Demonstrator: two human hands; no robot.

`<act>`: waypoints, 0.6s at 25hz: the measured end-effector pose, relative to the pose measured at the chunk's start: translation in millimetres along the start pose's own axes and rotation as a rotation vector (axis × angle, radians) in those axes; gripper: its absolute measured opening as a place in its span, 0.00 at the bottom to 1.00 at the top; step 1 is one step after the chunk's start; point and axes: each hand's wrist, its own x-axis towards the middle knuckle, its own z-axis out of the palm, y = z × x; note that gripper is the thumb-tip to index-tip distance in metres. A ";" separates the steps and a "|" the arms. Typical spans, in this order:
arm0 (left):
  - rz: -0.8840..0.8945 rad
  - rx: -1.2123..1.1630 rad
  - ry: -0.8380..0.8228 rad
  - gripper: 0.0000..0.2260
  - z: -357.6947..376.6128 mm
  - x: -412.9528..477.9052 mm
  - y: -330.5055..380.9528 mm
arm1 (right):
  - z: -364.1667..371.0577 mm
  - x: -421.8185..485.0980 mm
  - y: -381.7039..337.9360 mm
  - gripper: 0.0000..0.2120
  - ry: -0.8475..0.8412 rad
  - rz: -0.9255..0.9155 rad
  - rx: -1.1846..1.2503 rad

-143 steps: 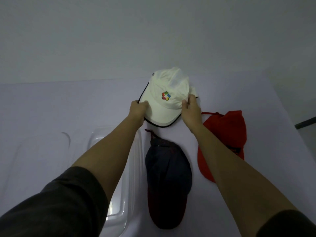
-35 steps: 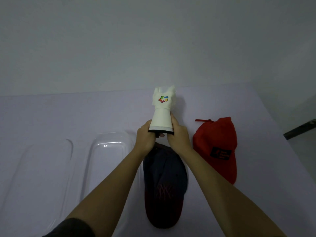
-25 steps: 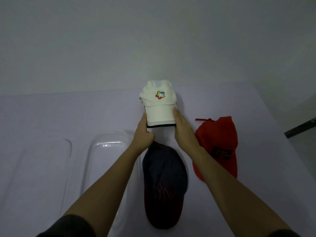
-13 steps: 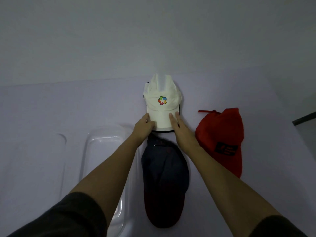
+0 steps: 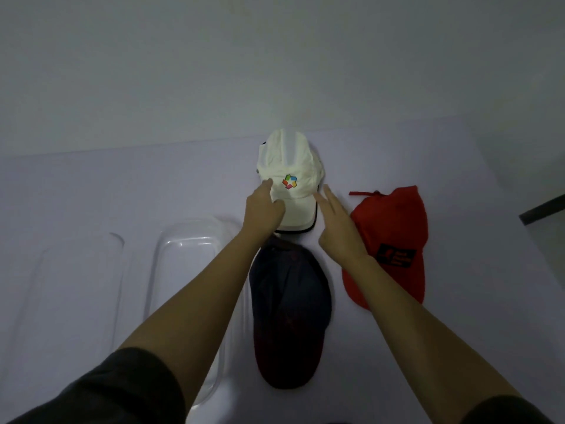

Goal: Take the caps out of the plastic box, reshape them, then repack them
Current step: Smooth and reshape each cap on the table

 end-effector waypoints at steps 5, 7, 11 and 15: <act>0.274 0.057 -0.155 0.29 57.6 -65.7 22.9 | -37.5 -76.6 46.9 0.38 0.220 0.049 0.021; 0.336 0.153 -0.296 0.32 96.1 -95.4 9.4 | -42.5 -113.3 75.5 0.38 0.233 0.126 -0.039; 0.387 0.404 -0.451 0.36 155.3 -135.8 -27.6 | -45.2 -168.5 123.9 0.43 0.094 0.243 -0.106; 0.241 0.436 -0.437 0.40 184.6 -143.9 -35.2 | -37.8 -186.9 140.4 0.47 -0.084 0.404 0.031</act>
